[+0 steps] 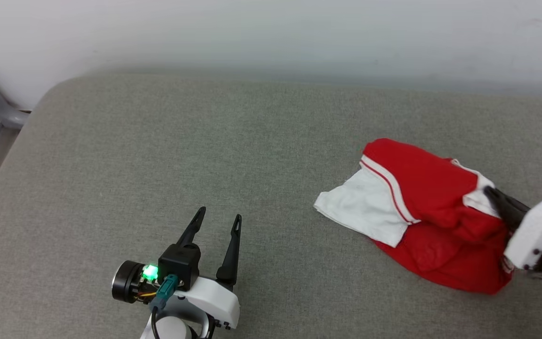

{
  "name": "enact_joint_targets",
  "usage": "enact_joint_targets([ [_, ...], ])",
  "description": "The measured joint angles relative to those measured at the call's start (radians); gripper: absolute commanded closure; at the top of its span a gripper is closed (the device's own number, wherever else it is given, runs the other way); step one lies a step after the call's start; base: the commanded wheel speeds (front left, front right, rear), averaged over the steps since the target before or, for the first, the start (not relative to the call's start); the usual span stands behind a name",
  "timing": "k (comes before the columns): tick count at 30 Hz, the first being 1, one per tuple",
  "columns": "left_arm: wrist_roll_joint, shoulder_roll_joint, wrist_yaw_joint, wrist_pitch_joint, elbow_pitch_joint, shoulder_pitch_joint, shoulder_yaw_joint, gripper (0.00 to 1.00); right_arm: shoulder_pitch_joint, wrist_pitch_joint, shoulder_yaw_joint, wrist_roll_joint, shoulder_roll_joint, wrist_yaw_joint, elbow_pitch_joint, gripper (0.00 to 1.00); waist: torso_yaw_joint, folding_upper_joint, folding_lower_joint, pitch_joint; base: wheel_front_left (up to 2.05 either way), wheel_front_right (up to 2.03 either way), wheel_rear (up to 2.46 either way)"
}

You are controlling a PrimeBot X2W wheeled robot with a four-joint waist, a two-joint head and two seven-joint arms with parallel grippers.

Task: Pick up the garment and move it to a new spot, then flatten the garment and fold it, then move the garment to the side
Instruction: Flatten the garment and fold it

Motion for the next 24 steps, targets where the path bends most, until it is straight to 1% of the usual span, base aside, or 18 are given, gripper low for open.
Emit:
enact_joint_targets([
  [3,0.007,-0.002,-0.008,0.0,-0.001,-0.003,0.002,0.0,0.005,0.016,-0.1,0.019,-0.01,0.0,0.066,1.0,-0.003,0.0,0.0,0.02,0.0,0.0,0.0],
  [6,0.011,-0.004,-0.015,0.0,0.0,-0.01,0.002,0.0,0.002,0.0,-0.207,0.023,-0.016,0.0,0.166,1.0,-0.003,0.0,0.0,0.041,0.0,0.0,0.0],
  [10,0.018,-0.005,-0.019,0.0,0.003,-0.022,0.005,0.0,-0.013,-0.048,-0.286,-0.025,-0.042,0.0,0.305,1.0,0.002,0.0,0.0,0.061,0.0,0.0,0.0],
  [11,0.019,-0.005,-0.02,0.0,0.005,-0.024,0.006,0.0,-0.023,-0.066,-0.306,-0.041,-0.048,0.0,0.338,0.63,0.003,0.0,0.0,0.064,0.0,0.0,0.0],
  [12,0.02,-0.005,-0.022,0.0,0.007,-0.024,0.008,0.0,-0.031,-0.091,-0.317,-0.067,-0.054,0.0,0.368,0.0,0.004,0.0,0.0,0.067,0.0,0.0,0.0],
  [15,0.025,-0.005,-0.026,0.0,0.015,-0.024,0.011,0.0,-0.061,-0.17,-0.324,-0.131,-0.066,0.0,0.439,0.0,0.004,0.0,0.0001,0.067,0.0,0.0,0.0],
  [18,0.026,-0.007,-0.026,0.0,0.024,-0.024,0.012,0.0,-0.089,-0.261,-0.303,-0.139,-0.067,0.0,0.466,0.0,0.002,0.0,0.0,0.056,0.0,0.0,0.0],
  [24,0.024,-0.01,-0.03,0.0,0.027,-0.019,0.018,0.0,-0.092,-0.471,-0.145,-0.126,-0.111,0.0,0.411,0.0,-0.016,0.0,0.0,0.021,0.0,0.0,0.0],
])
